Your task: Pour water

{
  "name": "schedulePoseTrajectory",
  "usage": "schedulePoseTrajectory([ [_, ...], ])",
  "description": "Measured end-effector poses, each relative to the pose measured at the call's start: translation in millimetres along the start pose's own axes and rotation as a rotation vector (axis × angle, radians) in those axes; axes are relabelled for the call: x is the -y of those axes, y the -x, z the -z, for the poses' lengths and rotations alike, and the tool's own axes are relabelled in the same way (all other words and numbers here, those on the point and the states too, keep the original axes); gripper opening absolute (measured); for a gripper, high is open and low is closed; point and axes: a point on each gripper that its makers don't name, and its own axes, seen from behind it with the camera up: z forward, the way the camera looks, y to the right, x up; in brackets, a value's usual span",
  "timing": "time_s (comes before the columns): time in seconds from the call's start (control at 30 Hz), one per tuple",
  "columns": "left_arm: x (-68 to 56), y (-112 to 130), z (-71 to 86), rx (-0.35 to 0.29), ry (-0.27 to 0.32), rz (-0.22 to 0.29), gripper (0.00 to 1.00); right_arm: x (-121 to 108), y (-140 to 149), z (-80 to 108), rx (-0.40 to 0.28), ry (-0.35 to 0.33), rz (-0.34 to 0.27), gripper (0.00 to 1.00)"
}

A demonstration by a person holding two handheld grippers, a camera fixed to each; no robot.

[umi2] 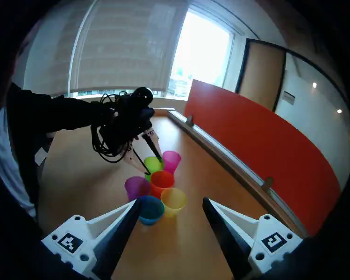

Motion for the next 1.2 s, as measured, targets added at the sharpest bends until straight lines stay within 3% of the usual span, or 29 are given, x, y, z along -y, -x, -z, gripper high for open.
schedulePoseTrajectory([
  [0.5,-0.4,-9,9.4,-0.032,-0.014,0.002,0.91,1,-3,0.9,-0.01,0.0,0.001,1.0],
  [0.9,-1.1,-31,38.0,-0.088,-0.039,0.005,0.91,5,-11,-1.5,-0.017,-0.003,0.003,1.0],
  [1.2,-0.1,-62,62.3,-0.17,-0.072,0.022,0.91,5,-13,-2.8,-0.016,-0.001,0.002,1.0],
])
